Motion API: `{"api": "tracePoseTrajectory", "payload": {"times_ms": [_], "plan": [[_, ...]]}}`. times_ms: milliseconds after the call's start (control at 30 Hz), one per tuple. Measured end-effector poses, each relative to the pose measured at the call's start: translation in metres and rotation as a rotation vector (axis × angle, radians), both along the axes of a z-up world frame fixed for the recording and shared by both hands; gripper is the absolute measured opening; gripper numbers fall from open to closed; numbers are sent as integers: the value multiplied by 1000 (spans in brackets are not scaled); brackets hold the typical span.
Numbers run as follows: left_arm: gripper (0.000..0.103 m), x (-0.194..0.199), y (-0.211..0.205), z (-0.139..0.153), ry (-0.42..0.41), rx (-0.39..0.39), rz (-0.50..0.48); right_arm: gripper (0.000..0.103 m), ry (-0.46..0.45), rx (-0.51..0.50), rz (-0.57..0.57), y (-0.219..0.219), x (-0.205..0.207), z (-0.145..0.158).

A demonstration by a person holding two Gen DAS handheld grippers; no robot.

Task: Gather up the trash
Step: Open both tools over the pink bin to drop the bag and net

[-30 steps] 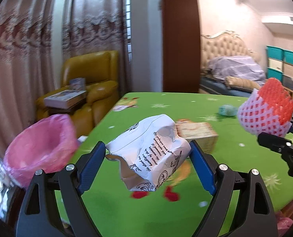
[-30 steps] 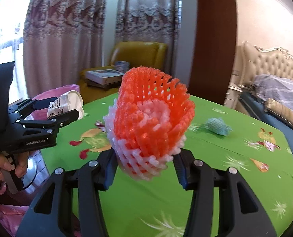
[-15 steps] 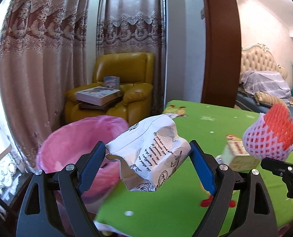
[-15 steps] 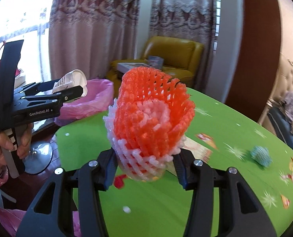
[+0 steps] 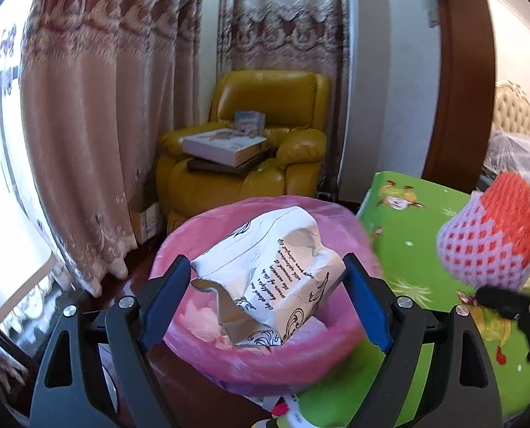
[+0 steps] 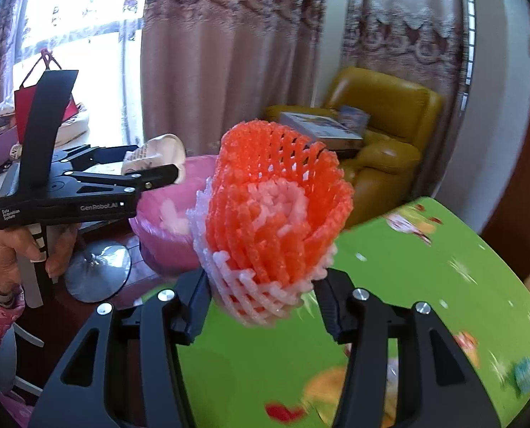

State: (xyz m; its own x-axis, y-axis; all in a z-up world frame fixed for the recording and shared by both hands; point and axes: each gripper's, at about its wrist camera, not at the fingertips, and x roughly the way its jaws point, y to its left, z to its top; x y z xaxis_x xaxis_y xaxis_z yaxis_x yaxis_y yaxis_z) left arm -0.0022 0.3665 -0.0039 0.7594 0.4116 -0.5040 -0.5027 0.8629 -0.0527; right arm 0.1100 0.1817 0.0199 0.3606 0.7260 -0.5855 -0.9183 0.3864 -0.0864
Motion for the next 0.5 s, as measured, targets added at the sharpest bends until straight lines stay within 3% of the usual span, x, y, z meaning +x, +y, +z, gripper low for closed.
{"api": "tracePoseTrajectory", "payload": {"times_ms": [133,267,333,400,433,500], "plan": [[81,12,35,-5,3,-76,-2,50,48,-3,31,36,7,-6],[81,26,60,-2,1,-110,12,54,25,-6,55,63,9,-4],[82,31,66,0,-1,-114,14,59,22,-2,64,72,12,-4],[83,37,72,2,-2,-116,27,73,43,0,87,82,18,-7],[90,38,74,3,-2,-114,34,76,45,-3,87,83,20,-10],[91,38,77,5,-5,-89,76,79,27,-16,53,83,23,-15]]}}
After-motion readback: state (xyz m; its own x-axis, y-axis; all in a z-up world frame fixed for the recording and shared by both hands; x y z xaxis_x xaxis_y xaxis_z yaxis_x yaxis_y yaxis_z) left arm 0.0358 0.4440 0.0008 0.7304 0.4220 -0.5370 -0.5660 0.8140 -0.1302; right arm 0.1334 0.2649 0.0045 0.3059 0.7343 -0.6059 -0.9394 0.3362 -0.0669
